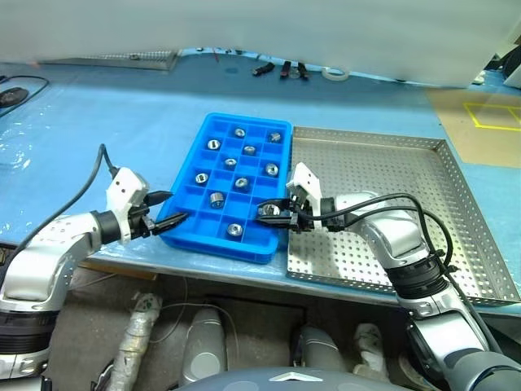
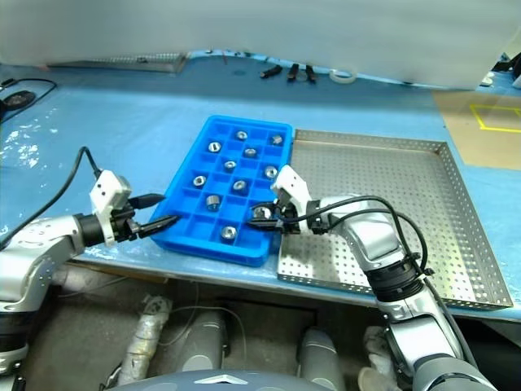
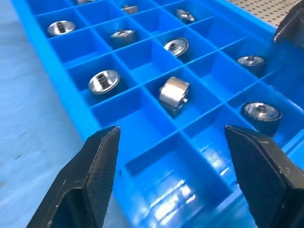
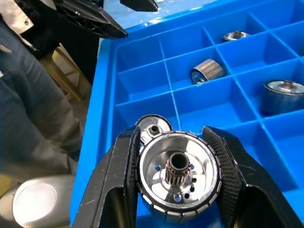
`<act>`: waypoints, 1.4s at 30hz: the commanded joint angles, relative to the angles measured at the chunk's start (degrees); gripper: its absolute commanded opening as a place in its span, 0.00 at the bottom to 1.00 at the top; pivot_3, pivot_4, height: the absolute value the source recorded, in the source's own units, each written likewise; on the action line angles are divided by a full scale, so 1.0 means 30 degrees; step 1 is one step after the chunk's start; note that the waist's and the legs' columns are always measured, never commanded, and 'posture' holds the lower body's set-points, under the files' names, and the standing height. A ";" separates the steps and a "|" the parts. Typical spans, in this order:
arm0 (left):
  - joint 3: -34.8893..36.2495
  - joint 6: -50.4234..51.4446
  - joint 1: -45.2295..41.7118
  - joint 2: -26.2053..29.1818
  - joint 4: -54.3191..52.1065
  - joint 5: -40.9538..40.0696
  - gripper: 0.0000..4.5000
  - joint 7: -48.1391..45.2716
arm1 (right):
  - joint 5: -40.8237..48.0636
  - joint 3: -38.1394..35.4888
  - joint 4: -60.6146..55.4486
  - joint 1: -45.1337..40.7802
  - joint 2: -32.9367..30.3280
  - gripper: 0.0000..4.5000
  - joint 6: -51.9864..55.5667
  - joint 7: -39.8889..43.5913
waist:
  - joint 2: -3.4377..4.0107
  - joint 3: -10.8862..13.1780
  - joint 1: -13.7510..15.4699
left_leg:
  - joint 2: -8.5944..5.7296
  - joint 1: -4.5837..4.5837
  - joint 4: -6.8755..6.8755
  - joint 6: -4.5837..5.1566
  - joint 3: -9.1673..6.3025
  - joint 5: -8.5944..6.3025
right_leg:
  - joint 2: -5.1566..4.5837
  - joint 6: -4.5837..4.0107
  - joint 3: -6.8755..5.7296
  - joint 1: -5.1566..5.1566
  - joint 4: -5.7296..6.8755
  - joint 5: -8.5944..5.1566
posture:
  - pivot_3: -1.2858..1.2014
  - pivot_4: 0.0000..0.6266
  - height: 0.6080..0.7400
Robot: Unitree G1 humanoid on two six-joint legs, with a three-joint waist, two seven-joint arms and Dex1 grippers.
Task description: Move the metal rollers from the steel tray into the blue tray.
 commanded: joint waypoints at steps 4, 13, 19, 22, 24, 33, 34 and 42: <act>0.1814 0.0633 0.1161 0.0651 -0.1397 -0.0634 0.82 0.0416 | 0.0214 0.0482 0.0568 -0.0910 0.0882 0.37 -0.0501 -0.0003 | -0.0002 -0.0001 0.0038 | 0.0002 0.0002 -0.0001 -0.0001 -0.0002 0.0000 | 0.0000 -0.0001 0.0020 -0.0001 0.0014 0.0000 | 0.60 0.24 1.00; 0.2960 0.0796 0.2696 0.0956 -0.1912 -0.0883 0.82 0.0629 | -0.0565 0.1221 0.2205 -0.2099 0.1696 0.37 -0.1346 -0.0088 | -0.0002 -0.0001 0.0074 | 0.0004 -0.0005 -0.0013 -0.0002 -0.0005 -0.0001 | 0.0001 0.0000 0.0026 -0.0007 0.0005 -0.0002 | 0.62 0.24 1.00; 0.2444 0.0742 0.2138 0.0753 -0.1921 -0.0988 0.82 0.0785 | -0.0525 0.1002 0.1788 -0.2094 0.1534 0.37 -0.0865 -0.0307 | -0.0004 -0.0001 0.0130 | 0.0003 -0.0012 -0.0013 -0.0002 -0.0009 -0.0001 | 0.0000 0.0001 0.0034 -0.0006 0.0001 -0.0001 | 0.62 0.24 1.00; 0.1963 0.0711 0.1691 0.0531 -0.1790 -0.0900 0.82 0.0857 | -0.0462 0.0932 0.1591 -0.2082 0.1344 0.37 -0.0738 -0.0323 | -0.0004 -0.0001 0.0118 | 0.0001 -0.0007 -0.0013 -0.0004 -0.0009 0.0000 | 0.0000 0.0001 0.0035 -0.0006 0.0006 -0.0001 | 0.60 0.24 1.00; 0.1665 0.0672 0.1374 0.0431 -0.1628 -0.0803 0.82 0.0898 | -0.0407 0.0893 0.1493 -0.2070 0.1203 0.37 -0.0648 -0.0300 | -0.0004 -0.0002 0.0100 | 0.0003 -0.0008 -0.0012 -0.0005 -0.0009 0.0001 | 0.0001 0.0001 0.0038 -0.0006 0.0006 -0.0001 | 0.60 0.24 1.00; 0.0748 0.0451 0.0549 0.0303 -0.1159 -0.0726 0.82 0.0754 | 0.0649 0.0389 -0.0036 -0.1293 -0.0172 0.37 0.0889 0.0159 | -0.0006 -0.0002 0.0074 | 0.0005 -0.0006 -0.0008 -0.0012 -0.0008 0.0005 | 0.0013 0.0000 0.0037 -0.0007 0.0007 0.0000 | 0.60 0.24 1.00; 0.0668 0.0427 0.0509 0.0283 -0.1145 -0.0736 0.82 0.0750 | 0.0785 0.0348 -0.0178 -0.1196 -0.0305 0.37 0.1045 0.0213 | -0.0006 -0.0002 0.0073 | 0.0005 -0.0006 -0.0008 -0.0011 -0.0008 0.0005 | 0.0013 0.0000 0.0038 -0.0007 0.0007 0.0000 | 0.60 0.24 1.00; -0.0018 0.0061 0.0014 0.0071 -0.0694 -0.0635 0.82 0.0617 | 0.1604 0.0331 -0.0957 -0.0784 -0.0801 0.37 0.2037 0.0220 | -0.0008 -0.0004 0.0063 | 0.0005 0.0000 0.0000 -0.0014 -0.0008 0.0007 | 0.0014 -0.0001 0.0035 -0.0005 0.0024 0.0001 | 0.59 0.24 1.00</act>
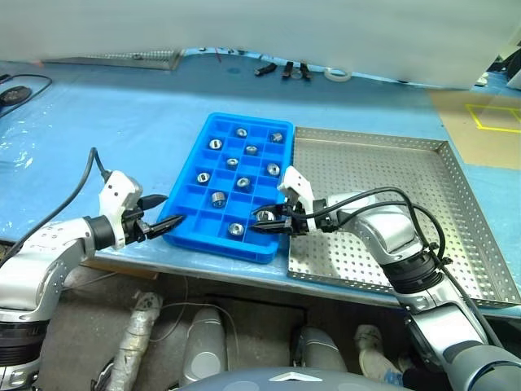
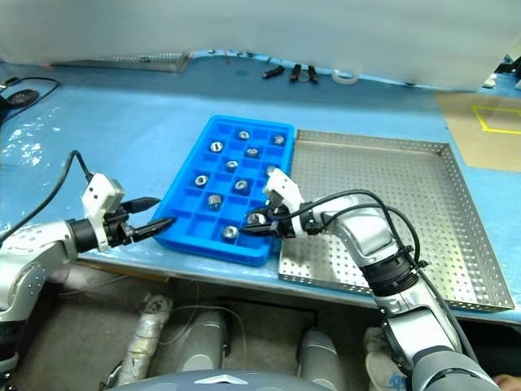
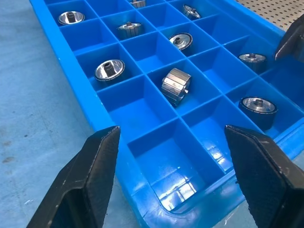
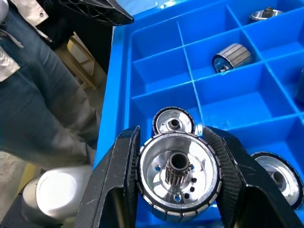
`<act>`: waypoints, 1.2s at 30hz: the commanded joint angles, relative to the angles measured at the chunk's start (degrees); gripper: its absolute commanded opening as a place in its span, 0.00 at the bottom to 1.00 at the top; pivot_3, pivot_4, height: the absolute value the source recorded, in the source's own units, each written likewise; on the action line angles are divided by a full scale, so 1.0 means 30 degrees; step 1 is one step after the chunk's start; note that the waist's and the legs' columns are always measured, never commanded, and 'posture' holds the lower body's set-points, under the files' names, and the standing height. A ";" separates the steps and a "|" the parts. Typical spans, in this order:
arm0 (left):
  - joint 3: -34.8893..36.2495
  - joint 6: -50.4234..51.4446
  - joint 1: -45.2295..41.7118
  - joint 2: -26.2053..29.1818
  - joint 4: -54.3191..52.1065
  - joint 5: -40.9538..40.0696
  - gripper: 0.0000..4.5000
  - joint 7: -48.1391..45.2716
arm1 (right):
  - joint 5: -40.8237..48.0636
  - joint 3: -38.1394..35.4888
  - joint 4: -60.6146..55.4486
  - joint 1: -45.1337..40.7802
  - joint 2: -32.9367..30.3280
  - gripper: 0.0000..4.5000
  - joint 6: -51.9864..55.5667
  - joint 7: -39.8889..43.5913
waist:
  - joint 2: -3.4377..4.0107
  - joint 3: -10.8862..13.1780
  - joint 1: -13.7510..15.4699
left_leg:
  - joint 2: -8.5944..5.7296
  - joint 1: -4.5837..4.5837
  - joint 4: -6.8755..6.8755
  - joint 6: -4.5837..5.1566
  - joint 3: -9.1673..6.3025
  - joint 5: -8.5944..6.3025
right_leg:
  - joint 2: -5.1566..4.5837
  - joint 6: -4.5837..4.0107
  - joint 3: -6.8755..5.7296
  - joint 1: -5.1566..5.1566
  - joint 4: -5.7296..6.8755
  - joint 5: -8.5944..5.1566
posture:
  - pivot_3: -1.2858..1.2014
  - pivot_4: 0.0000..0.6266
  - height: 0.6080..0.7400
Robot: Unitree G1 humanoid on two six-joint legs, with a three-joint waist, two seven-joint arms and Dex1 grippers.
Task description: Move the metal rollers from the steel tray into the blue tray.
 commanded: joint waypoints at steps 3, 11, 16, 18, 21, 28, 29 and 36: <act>-0.0115 -0.0609 -0.0565 -0.0027 0.0058 0.0116 0.82 -0.0179 | 0.0762 -0.0589 -0.0987 -0.0081 -0.0220 0.37 0.0224 0.0040 | 0.0000 0.0000 0.0001 | -0.0001 0.0006 0.0003 -0.0001 0.0000 0.0001 | 0.0000 0.0000 0.0001 0.0001 0.0008 0.0000 | 0.59 0.24 1.00; -0.0910 -0.1146 -0.1038 -0.0633 0.0490 0.0154 0.82 -0.0283 | 0.0410 -0.0672 -0.0782 -0.0266 -0.0241 0.37 -0.0433 -0.0313 | 0.0000 0.0000 0.0003 | -0.0001 0.0003 0.0006 -0.0002 0.0001 0.0002 | 0.0000 0.0000 -0.0001 0.0000 0.0007 0.0000 | 0.59 0.24 1.00; -0.1723 0.0532 -0.3184 -0.2612 0.0503 -0.1855 0.82 -0.0183 | -0.0163 -0.0514 -0.0377 -0.0653 -0.0101 0.37 -0.1726 -0.0594 | 0.0000 0.0000 0.0062 | -0.0007 -0.0006 0.0032 -0.0007 0.0001 0.0005 | -0.0018 -0.0001 0.0003 0.0009 0.0032 0.0002 | 0.59 0.24 1.00; -0.2024 0.1702 -0.4509 -0.3762 0.1110 -0.2923 0.82 -0.0132 | -0.0159 -0.0533 -0.0351 -0.0812 -0.0175 0.37 -0.2061 -0.0334 | 0.0000 -0.0001 0.0005 | -0.0010 -0.0005 0.0052 -0.0016 0.0002 0.0011 | -0.0027 -0.0016 0.0002 0.0012 0.0040 0.0015 | 0.58 0.24 1.00; -0.2860 0.3144 -0.5910 -0.4766 0.1889 -0.3838 0.82 -0.0681 | -0.0128 -0.0521 -0.0641 -0.0875 -0.0456 0.37 -0.2561 0.0103 | -0.0001 -0.0001 -0.0031 | -0.0008 0.0000 0.0058 -0.0031 0.0003 0.0022 | -0.0026 -0.0025 0.0003 0.0012 0.0049 0.0022 | 0.57 0.24 1.00; -0.3894 0.4549 -0.8030 -0.6207 0.4986 -0.4334 0.82 -0.1772 | -0.0578 -0.0454 -0.1143 -0.1138 -0.1277 0.37 -0.4119 0.0898 | -0.0002 -0.0001 -0.0130 | 0.0009 -0.0004 0.0060 -0.0052 0.0007 0.0040 | 0.0035 -0.0026 0.0006 0.0003 0.0027 0.0022 | 0.55 0.24 1.00; -0.3931 0.4797 -0.8342 -0.6417 0.5305 -0.4441 0.82 -0.1837 | -0.0664 -0.0427 -0.1217 -0.1127 -0.1379 0.37 -0.4272 0.0917 | -0.0002 -0.0001 -0.0129 | 0.0009 -0.0004 0.0063 -0.0050 0.0007 0.0039 | 0.0042 -0.0026 0.0007 0.0004 0.0022 0.0023 | 0.54 0.24 1.00; -0.4133 0.5857 -1.0080 -0.7886 0.7265 -0.4655 0.82 -0.2105 | -0.1023 -0.0512 -0.1902 -0.0815 -0.1885 0.37 -0.4664 0.0791 | -0.0002 -0.0002 -0.0181 | 0.0005 -0.0011 0.0093 -0.0040 0.0007 0.0036 | 0.0047 -0.0027 0.0014 0.0016 0.0028 0.0025 | 0.52 0.24 1.00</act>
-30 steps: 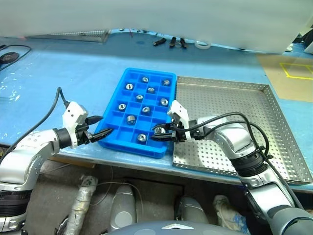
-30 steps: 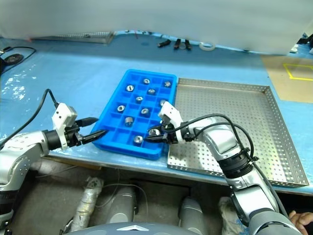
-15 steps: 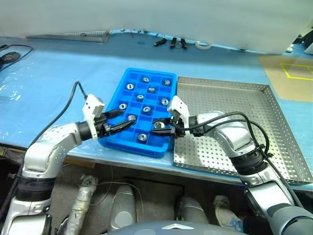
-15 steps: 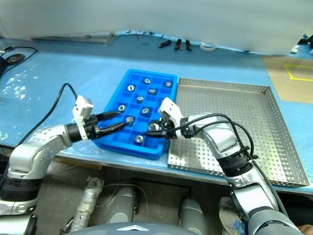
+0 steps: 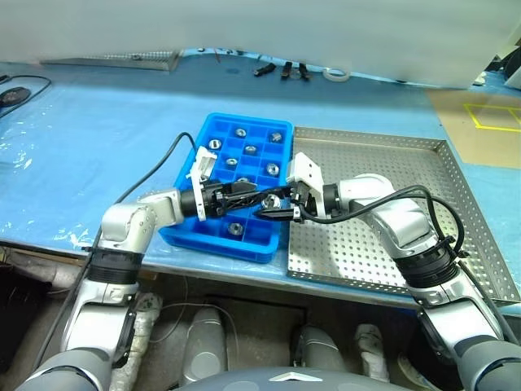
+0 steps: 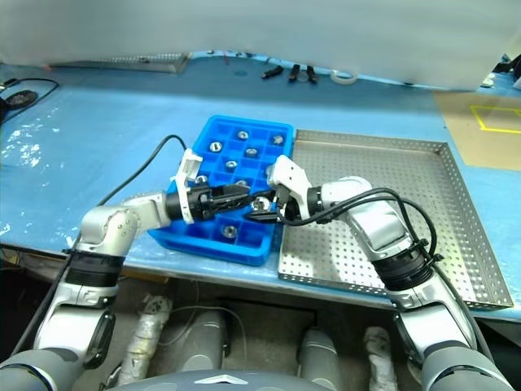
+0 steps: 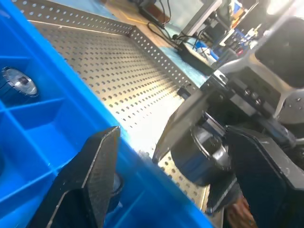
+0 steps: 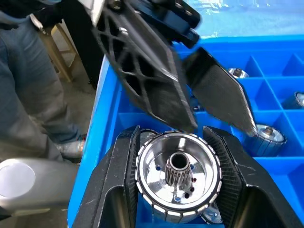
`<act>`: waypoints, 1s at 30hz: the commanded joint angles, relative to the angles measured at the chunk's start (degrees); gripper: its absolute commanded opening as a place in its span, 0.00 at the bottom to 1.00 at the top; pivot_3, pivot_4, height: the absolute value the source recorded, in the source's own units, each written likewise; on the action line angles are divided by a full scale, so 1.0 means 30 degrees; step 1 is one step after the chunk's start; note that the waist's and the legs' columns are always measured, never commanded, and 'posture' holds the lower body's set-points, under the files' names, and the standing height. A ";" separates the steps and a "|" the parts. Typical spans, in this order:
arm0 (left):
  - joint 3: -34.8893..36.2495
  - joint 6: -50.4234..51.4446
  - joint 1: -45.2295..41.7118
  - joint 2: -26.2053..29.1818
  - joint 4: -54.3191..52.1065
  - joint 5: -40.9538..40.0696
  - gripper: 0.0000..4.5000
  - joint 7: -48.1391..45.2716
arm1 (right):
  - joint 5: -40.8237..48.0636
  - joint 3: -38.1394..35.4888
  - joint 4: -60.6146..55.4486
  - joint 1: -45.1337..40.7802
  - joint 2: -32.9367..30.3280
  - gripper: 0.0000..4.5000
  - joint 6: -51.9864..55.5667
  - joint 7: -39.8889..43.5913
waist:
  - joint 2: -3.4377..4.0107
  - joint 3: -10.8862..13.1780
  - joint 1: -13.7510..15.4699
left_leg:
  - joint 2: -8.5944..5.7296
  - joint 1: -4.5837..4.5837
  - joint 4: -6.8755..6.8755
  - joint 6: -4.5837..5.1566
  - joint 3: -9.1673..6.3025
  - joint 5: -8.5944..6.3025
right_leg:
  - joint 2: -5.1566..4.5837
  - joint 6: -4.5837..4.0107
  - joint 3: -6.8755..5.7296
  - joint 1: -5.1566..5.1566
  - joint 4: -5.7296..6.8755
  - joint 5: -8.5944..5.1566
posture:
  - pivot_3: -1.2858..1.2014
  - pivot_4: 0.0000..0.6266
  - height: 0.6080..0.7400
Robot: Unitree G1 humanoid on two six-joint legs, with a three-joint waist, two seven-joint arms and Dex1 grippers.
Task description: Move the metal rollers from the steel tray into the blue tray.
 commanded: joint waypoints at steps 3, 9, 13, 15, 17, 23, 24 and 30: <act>-0.0560 0.1070 -0.0677 -0.0384 -0.0135 -0.0541 0.82 -0.0950 | 0.0047 -0.0591 -0.1218 0.0038 -0.0351 0.37 -0.0160 -0.0196 | 0.0000 0.0000 -0.0157 | 0.0002 0.0006 0.0006 0.0004 0.0000 -0.0002 | 0.0000 -0.0001 0.0000 0.0009 0.0000 0.0000 | 0.52 0.24 1.00; -0.1082 0.2093 -0.0411 -0.0196 -0.0126 -0.0647 0.82 -0.1629 | 0.0150 -0.0728 -0.1765 0.0172 -0.0604 0.37 0.0169 -0.0481 | 0.0000 0.0001 -0.0439 | 0.0002 0.0004 0.0005 0.0012 0.0000 -0.0005 | 0.0001 -0.0002 -0.0003 0.0008 -0.0005 -0.0001 | 0.51 0.24 1.00; -0.0990 0.1754 -0.0524 -0.0356 0.0260 -0.0292 0.82 -0.1532 | 0.0265 -0.0842 -0.2018 0.0235 -0.0757 0.37 0.0414 -0.0663 | 0.0000 0.0000 -0.0463 | 0.0005 0.0013 0.0005 0.0022 0.0001 -0.0010 | 0.0002 -0.0003 0.0000 0.0009 0.0000 0.0000 | 0.51 0.24 1.00; -0.0606 0.1516 -0.0780 -0.0493 0.0444 -0.0321 0.82 -0.1302 | -0.0034 -0.1101 -0.1873 0.0545 -0.1247 0.37 0.0380 -0.0871 | 0.0000 0.0001 -0.0459 | 0.0004 0.0009 0.0006 0.0022 0.0001 -0.0010 | 0.0002 -0.0003 0.0002 0.0011 -0.0003 0.0000 | 0.51 0.24 1.00; -0.0152 0.1386 -0.1002 -0.0560 0.0530 -0.0433 0.82 -0.1056 | -0.0395 -0.1630 -0.1455 0.0861 -0.1670 0.37 0.0582 -0.1562 | 0.0000 0.0000 -0.0383 | 0.0002 0.0005 0.0006 0.0023 0.0001 -0.0010 | -0.0003 -0.0003 0.0005 0.0019 -0.0008 -0.0001 | 0.51 0.24 1.00; 0.0981 0.1388 -0.0841 -0.0335 0.0009 -0.0984 0.82 -0.0834 | 0.0985 -0.4757 -0.3077 0.3276 -0.3171 0.37 0.3077 -0.2724 | -0.0001 0.0001 -0.0373 | -0.0003 0.0005 0.0016 0.0029 0.0003 -0.0010 | -0.0011 -0.0003 0.0017 0.0030 -0.0019 -0.0001 | 0.50 0.24 1.00; 0.1010 0.1363 -0.0756 -0.0283 -0.0055 -0.0954 0.82 -0.0873 | 0.1138 -0.5101 -0.3658 0.3892 -0.3271 0.37 0.3400 -0.3009 | -0.0001 0.0001 -0.0378 | 0.0001 0.0006 0.0001 0.0030 0.0003 -0.0010 | -0.0009 -0.0004 0.0021 0.0032 -0.0034 -0.0002 | 0.50 0.24 1.00; 0.0384 -0.0545 -0.1045 -0.0531 0.0159 0.0386 0.82 -0.0884 | 0.1914 -0.6010 -0.6512 0.7020 -0.1955 0.37 0.5116 -0.5614 | 0.0001 0.0001 -0.0516 | 0.0005 0.0035 -0.0031 0.0067 0.0018 -0.0032 | 0.0007 -0.0004 0.0020 0.0026 -0.0066 -0.0002 | 0.49 0.24 1.00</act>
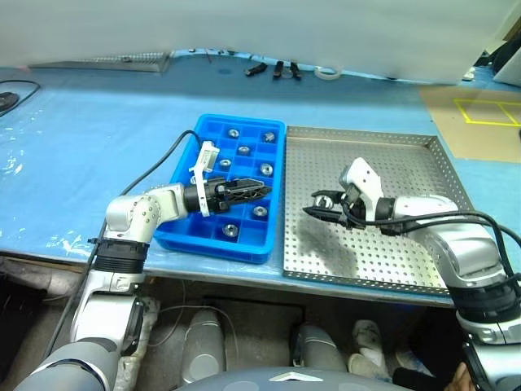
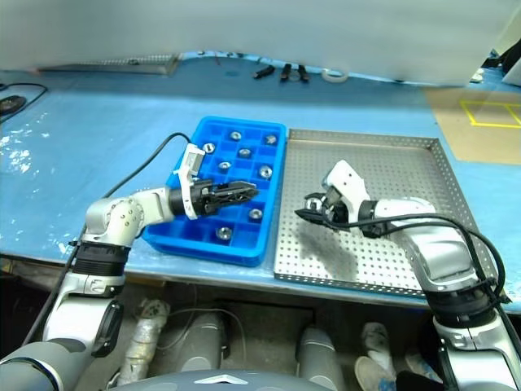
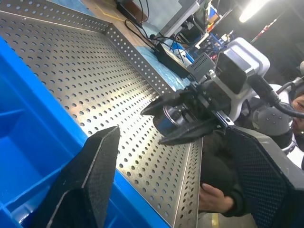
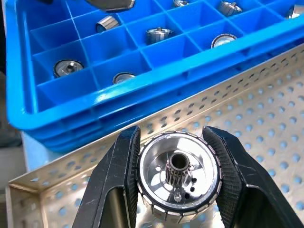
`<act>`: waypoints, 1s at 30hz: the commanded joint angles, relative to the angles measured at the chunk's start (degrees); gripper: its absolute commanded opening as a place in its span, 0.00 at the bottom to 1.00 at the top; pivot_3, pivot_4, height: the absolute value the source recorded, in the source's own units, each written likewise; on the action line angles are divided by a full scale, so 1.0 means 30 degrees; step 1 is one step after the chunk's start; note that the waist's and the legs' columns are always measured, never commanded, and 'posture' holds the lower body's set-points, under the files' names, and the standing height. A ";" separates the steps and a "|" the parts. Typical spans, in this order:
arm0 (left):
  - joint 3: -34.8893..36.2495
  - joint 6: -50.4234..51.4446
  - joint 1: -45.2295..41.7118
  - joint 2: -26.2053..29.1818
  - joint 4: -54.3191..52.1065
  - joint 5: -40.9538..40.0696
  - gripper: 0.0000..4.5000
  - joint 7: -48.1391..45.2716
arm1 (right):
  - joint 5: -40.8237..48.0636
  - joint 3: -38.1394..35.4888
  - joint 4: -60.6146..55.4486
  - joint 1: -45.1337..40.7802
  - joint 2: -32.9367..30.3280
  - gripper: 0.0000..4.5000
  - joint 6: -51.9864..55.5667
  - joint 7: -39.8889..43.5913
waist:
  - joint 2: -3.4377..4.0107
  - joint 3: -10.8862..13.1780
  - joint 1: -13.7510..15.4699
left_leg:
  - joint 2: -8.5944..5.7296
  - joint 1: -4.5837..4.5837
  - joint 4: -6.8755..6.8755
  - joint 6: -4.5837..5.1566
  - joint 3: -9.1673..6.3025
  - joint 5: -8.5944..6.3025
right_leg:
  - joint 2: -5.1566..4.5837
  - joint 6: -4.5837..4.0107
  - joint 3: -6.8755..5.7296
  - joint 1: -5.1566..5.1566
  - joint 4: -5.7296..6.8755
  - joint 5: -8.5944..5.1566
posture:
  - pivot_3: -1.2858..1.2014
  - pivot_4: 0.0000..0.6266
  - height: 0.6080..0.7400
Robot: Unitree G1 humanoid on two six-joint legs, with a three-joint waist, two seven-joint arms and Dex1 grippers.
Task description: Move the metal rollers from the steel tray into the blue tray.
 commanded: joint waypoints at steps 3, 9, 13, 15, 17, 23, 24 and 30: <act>-0.1156 -0.3411 -0.0829 -0.0389 -0.0377 0.1942 0.82 -0.0414 | -0.0101 -0.0504 -0.1785 0.2964 0.2285 0.37 0.1063 -0.3666 | 0.0000 -0.0001 0.0083 | 0.0004 0.0020 -0.0010 0.0015 0.0000 -0.0010 | -0.0008 0.0002 0.0009 0.0042 -0.0023 -0.0001 | 0.48 0.24 1.00; -0.2876 -0.5927 -0.1239 -0.0713 -0.0215 0.3776 0.82 -0.1430 | -0.1115 -0.1991 0.1488 0.4211 0.5238 0.37 0.1066 -0.7663 | 0.0001 -0.0001 -0.0315 | -0.0033 0.0021 -0.0006 0.0024 0.0019 -0.0018 | -0.0049 0.0025 0.0005 0.0041 -0.0036 0.0009 | 0.47 0.24 1.00; -0.3192 -0.6519 -0.1731 -0.1001 0.0400 0.4247 0.82 -0.1851 | -0.1329 -0.2355 0.1987 0.4388 0.5588 0.37 0.0504 -0.8443 | 0.0000 -0.0003 -0.0435 | -0.0043 0.0106 -0.0019 0.0024 0.0026 -0.0020 | -0.0079 0.0058 0.0007 0.0107 -0.0038 -0.0008 | 0.46 0.24 1.00; -0.3265 -0.6624 -0.1902 -0.1118 0.0643 0.4369 0.82 -0.1984 | -0.1203 -0.2321 0.1834 0.4502 0.5705 0.37 0.0382 -0.8606 | 0.0001 -0.0003 -0.0423 | -0.0048 0.0165 -0.0038 0.0023 0.0029 -0.0020 | -0.0094 0.0163 0.0013 0.0171 -0.0049 -0.0071 | 0.46 0.24 1.00; -0.3377 -0.6749 -0.1951 -0.1219 0.0752 0.4549 0.82 -0.2062 | -0.1339 -0.2081 0.1826 0.4611 0.5710 0.37 0.0007 -0.8765 | 0.0000 -0.0003 -0.0417 | -0.0059 0.0222 -0.0057 0.0024 0.0029 -0.0023 | -0.0115 0.0177 0.0014 0.0248 -0.0090 -0.0078 | 0.45 0.24 1.00; -0.3339 -0.6420 -0.2058 -0.1475 0.0584 0.4416 0.82 -0.2158 | -0.2068 -0.2458 0.2823 0.4324 0.6272 0.45 -0.2122 -1.0087 | -0.0002 -0.0005 -0.0494 | -0.0209 0.0280 -0.0111 0.0054 0.0031 -0.0043 | -0.0187 0.0237 0.0010 0.0354 -0.0257 -0.0049 | 0.45 0.24 1.00; -0.3264 -0.6289 -0.2113 -0.1485 0.0545 0.4343 0.82 -0.2186 | -0.1965 -0.2552 0.2862 0.4263 0.6304 0.54 -0.2382 -1.0051 | -0.0002 -0.0004 -0.0492 | -0.0237 0.0276 -0.0111 0.0060 0.0032 -0.0046 | -0.0198 0.0243 0.0013 0.0349 -0.0258 -0.0047 | 0.45 0.24 1.00; -0.3549 -0.6650 -0.2173 -0.1307 0.0899 0.4851 0.82 -0.2555 | -0.0765 -0.2226 0.1390 0.3975 0.6260 0.89 -0.1623 -0.9109 | -0.0005 -0.0002 -0.0720 | -0.0283 0.0256 -0.0150 0.0105 0.0030 -0.0074 | -0.0216 0.0274 0.0027 0.0318 -0.0277 -0.0059 | 0.45 0.24 1.00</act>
